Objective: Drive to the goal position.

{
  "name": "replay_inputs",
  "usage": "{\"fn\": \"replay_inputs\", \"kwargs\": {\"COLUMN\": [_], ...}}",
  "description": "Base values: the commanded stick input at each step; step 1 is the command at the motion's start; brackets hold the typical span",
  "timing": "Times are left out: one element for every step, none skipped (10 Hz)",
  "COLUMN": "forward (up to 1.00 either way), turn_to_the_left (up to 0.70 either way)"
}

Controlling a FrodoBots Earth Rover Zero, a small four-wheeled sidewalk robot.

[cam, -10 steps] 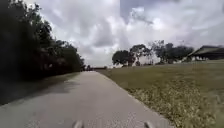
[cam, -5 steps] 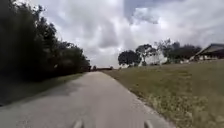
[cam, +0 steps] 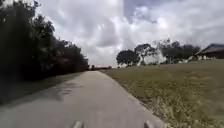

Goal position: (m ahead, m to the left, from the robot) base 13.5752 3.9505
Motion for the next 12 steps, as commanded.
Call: {"fn": "replay_inputs", "kwargs": {"forward": [0.7, 0.7, 0.7, 0.7, 0.7, 0.7, 0.7, 0.7, 0.7, 0.7, 0.7, 0.7], "turn_to_the_left": [0.0, 0.0, 0.0, 0.0, 0.0, 0.0, 0.0, 0.0, 0.09, 0.27, 0.34, 0.08]}}
